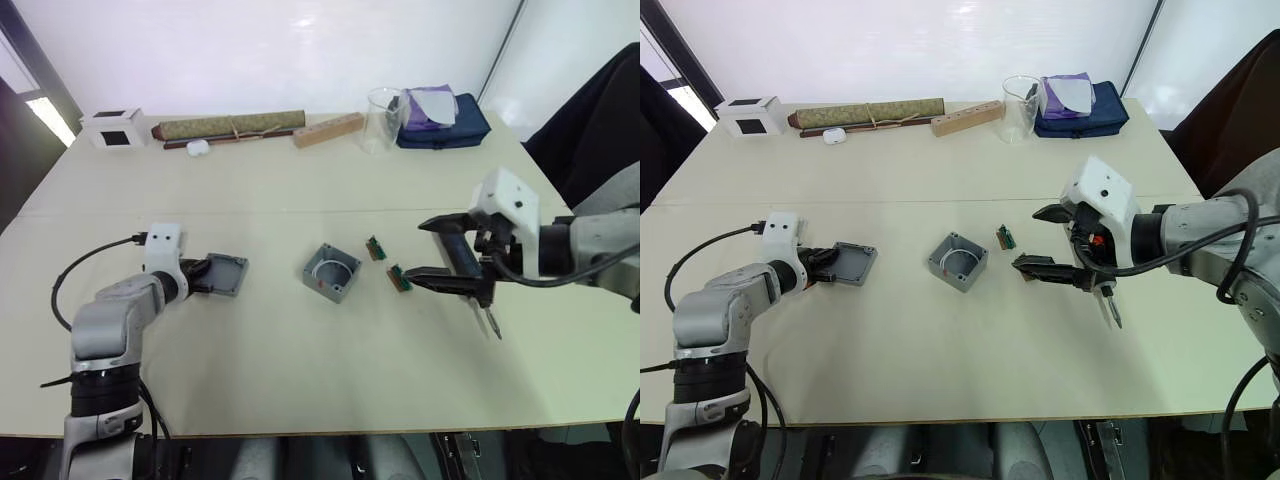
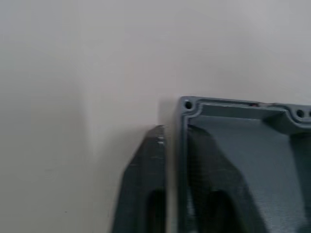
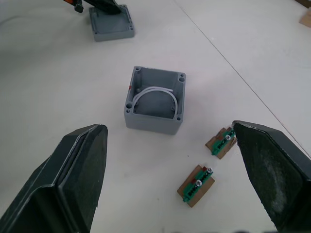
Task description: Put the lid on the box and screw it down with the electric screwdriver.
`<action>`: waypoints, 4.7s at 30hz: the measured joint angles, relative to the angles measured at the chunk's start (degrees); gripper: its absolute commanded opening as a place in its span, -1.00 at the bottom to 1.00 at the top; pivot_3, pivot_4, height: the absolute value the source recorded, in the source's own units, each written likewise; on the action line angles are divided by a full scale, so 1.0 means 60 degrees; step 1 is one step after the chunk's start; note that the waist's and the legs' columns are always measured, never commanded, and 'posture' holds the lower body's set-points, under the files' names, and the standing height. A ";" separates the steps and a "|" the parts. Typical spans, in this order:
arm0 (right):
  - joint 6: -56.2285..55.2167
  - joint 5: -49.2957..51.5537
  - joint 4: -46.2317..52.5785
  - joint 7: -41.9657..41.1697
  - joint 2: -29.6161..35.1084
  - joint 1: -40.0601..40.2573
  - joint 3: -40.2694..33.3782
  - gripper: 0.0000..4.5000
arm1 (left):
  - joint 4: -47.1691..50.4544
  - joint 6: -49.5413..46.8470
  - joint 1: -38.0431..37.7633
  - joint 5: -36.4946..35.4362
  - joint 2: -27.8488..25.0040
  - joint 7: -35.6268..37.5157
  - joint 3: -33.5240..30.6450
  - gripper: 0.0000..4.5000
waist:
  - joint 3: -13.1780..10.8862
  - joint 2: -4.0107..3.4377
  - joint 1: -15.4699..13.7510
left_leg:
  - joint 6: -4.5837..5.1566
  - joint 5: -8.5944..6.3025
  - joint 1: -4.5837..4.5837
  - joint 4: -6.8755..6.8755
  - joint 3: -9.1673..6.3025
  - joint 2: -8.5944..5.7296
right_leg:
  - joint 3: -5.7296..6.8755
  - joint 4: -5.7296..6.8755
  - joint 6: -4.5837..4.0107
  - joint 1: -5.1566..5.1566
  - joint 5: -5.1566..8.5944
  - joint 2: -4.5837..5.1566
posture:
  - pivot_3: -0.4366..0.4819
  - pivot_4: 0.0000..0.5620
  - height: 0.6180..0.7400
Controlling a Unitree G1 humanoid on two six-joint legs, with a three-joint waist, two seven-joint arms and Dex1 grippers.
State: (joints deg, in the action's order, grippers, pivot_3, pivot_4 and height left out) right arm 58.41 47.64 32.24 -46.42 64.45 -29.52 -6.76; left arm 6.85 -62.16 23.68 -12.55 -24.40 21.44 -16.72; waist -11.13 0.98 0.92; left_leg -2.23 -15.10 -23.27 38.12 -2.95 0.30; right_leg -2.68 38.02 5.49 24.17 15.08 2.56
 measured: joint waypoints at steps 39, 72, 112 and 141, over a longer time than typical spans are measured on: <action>-0.1486 0.8895 -0.1261 1.1246 -0.5611 0.0386 0.0345 0.56 | -0.1168 0.4832 0.3241 -0.1960 0.1806 0.2900 0.2859 -1.00 | -0.0001 0.0025 0.0002 | -0.0020 0.0015 -0.0021 0.0002 -0.0016 -0.0034 | -0.0007 -0.0002 -0.0001 0.0004 -0.0005 0.0010 | -0.05 -0.47 0.93; -0.8243 -0.7755 -0.1110 0.5410 -0.1056 0.0094 0.6106 -0.79 | -0.2190 0.4342 0.2871 -0.3182 -0.3773 0.9294 0.3160 0.99 | -0.0012 0.0011 0.0023 | -0.0022 0.0016 -0.0028 -0.0023 0.0012 -0.0033 | -0.0010 -0.0033 -0.0003 0.0031 0.0001 0.0009 | -0.05 -0.47 0.93; -1.1884 -1.7639 -0.3759 0.6586 -0.4214 0.1919 0.5499 -0.79 | -0.3580 0.5946 0.3568 -0.1572 -0.3801 1.0490 0.3444 0.99 | -0.0008 0.0017 0.0053 | -0.0022 0.0016 -0.0022 -0.0015 0.0000 -0.0036 | -0.0012 0.0008 -0.0003 0.0033 0.0000 0.0007 | -0.05 -0.47 0.93; -1.2340 -1.7997 -0.4042 0.7131 -0.4196 0.2323 0.5141 -0.79 | -0.4761 0.8090 0.4050 -0.0051 0.0194 0.8167 0.4869 -0.98 | 0.0009 0.0024 -0.0009 | -0.0025 0.0018 0.0006 0.0007 -0.0011 -0.0054 | -0.0009 0.0010 0.0000 -0.0020 -0.0002 0.0019 | -0.05 -0.47 0.93</action>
State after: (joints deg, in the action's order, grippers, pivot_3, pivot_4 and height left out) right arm -15.63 -60.34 7.98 -3.63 39.28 -15.58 24.08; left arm -21.71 -13.62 47.98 -12.86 -23.24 70.45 12.49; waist -11.07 1.12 0.86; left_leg -2.38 -14.99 -23.24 38.16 -3.02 -0.02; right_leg -2.73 38.08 5.49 24.05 15.07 2.68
